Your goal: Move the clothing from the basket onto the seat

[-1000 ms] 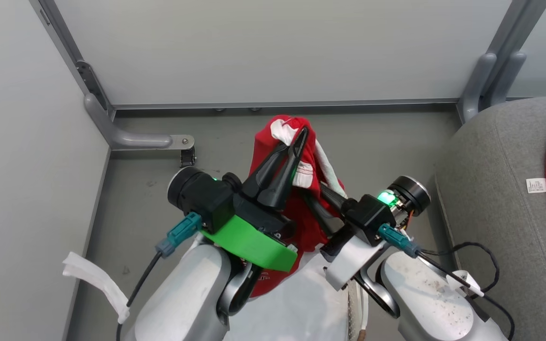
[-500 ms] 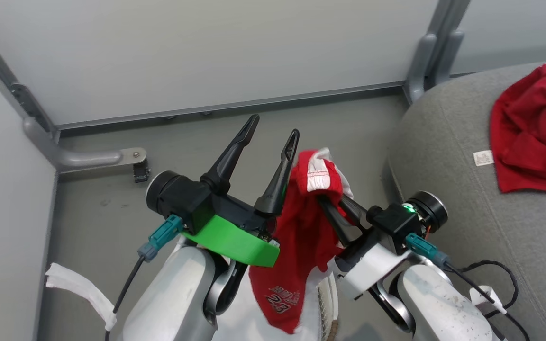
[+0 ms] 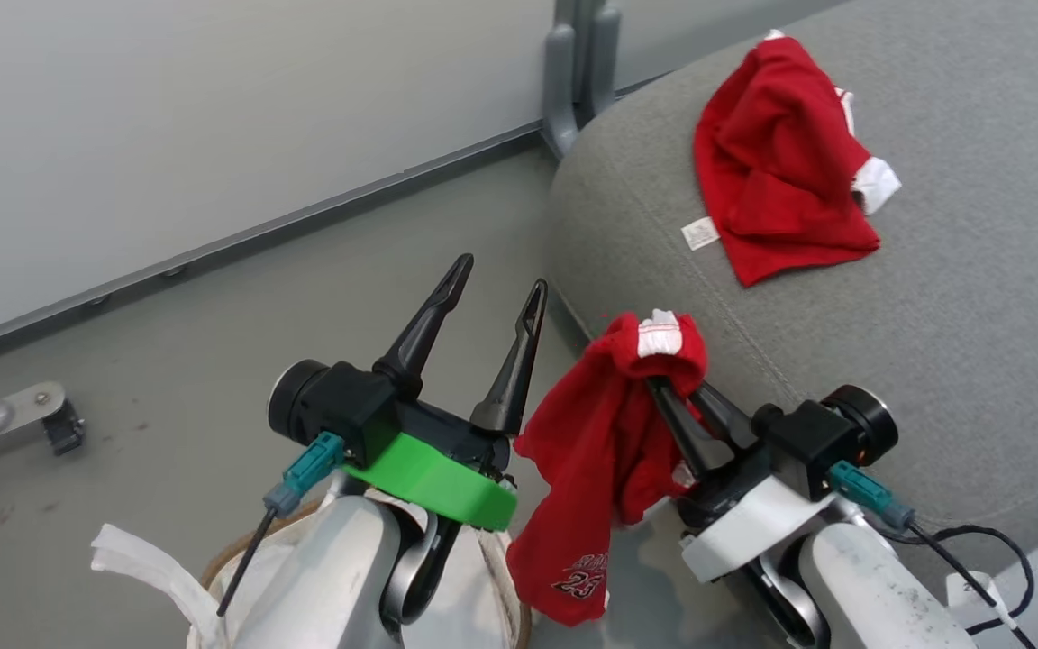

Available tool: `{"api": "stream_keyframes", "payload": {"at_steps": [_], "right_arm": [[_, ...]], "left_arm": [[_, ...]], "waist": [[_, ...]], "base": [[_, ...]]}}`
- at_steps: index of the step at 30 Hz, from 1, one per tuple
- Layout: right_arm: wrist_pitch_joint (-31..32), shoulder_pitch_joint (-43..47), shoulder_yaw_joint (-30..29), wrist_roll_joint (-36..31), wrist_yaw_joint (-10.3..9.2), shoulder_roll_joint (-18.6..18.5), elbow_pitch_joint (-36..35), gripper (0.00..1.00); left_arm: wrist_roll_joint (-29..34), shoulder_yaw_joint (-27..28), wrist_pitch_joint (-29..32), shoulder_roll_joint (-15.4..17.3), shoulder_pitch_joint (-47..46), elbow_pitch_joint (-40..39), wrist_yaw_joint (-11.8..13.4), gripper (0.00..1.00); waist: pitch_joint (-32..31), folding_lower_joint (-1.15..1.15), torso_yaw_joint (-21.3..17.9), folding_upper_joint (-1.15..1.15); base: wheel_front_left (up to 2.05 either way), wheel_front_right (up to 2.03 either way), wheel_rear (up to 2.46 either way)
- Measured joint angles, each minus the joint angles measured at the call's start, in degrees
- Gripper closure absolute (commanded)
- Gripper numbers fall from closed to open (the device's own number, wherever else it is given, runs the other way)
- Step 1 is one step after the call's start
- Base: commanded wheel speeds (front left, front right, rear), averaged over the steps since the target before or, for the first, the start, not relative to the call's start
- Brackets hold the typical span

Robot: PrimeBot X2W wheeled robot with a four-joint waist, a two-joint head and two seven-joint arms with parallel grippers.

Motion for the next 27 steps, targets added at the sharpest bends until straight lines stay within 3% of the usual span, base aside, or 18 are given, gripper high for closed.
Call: {"api": "stream_keyframes", "payload": {"at_steps": [7,13,21,27], "right_arm": [[0.0,2.8,-6.0,-0.5,0.00,-1.6,-3.6,1.00],[0.0,-0.3,-9.9,-1.6,0.00,-5.7,-5.0,1.00],[0.0,-17.8,-14.3,-3.1,0.00,-18.0,-5.4,1.00],[0.0,-32.5,-17.1,-4.3,0.00,-25.6,-1.0,1.00]], "left_arm": [[-0.2,-4.1,0.0,1.0,0.2,0.9,0.0,0.00],[-1.4,-6.4,0.0,1.8,0.0,1.9,0.0,0.00],[-1.6,-7.1,0.0,4.8,-0.8,2.9,0.0,0.00],[-1.1,-6.6,0.0,6.6,-1.1,2.5,0.0,0.00]], "waist": [[1.4,0.00,-6.5,0.00],[4.3,0.00,-8.3,0.00],[9.1,0.00,-8.9,0.00],[13.2,0.00,-9.0,0.00]], "base": [[0.00,0.00,0.00],[0.00,0.00,0.00],[0.00,0.00,0.00],[0.00,0.00,0.00]]}}
